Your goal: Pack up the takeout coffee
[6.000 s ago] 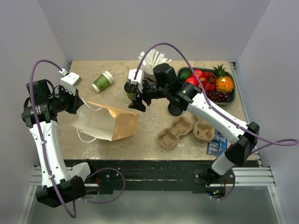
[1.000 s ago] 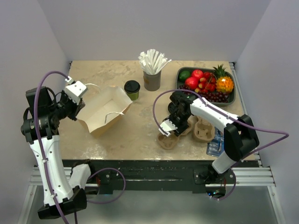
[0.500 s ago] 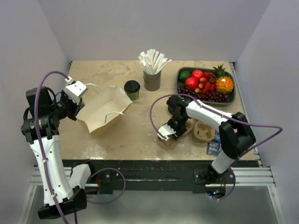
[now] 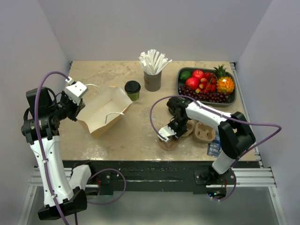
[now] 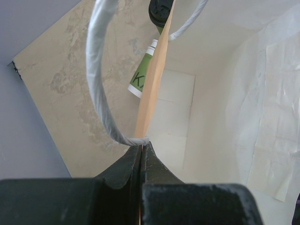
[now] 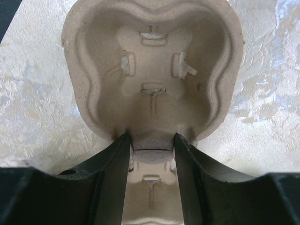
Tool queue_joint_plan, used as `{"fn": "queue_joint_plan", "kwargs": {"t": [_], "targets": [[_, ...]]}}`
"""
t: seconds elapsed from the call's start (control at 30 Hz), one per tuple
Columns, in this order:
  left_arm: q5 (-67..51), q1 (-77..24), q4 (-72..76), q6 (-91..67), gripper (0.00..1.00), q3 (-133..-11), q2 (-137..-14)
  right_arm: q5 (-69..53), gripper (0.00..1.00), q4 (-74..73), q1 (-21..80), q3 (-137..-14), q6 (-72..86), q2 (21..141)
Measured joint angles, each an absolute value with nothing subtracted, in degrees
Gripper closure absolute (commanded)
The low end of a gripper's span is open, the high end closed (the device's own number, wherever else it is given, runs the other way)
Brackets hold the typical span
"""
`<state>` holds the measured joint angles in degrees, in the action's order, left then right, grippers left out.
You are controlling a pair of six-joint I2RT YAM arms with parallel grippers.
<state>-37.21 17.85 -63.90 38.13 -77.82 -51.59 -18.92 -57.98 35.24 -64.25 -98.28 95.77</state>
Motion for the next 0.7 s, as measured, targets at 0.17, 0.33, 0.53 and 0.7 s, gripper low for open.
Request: {"fn": "queue_joint_plan", "kwargs": {"t": [0.17,0.33,0.53,0.7], "targets": [[-37.2,17.8,-63.8,38.1,1.00,-77.3,-51.6,-18.8,0.78,-57.6,35.7,-64.2,-96.6,95.9],[-37.1,17.8,-63.7,38.2,1.00,-77.2,-51.6,-19.2,0.85,-58.2,36.4,-64.4,-93.7,94.9],[-35.8,17.8,-63.7,39.5,1.00,-77.3,-51.3,-23.0,1.00,-62.9,38.4,-71.8,-85.7,85.7],[-35.6,17.8,-63.4,41.8,1.00,-77.4,-50.7,-27.2,1.00,-61.5,39.6,-83.5,-74.5,78.1]]}}
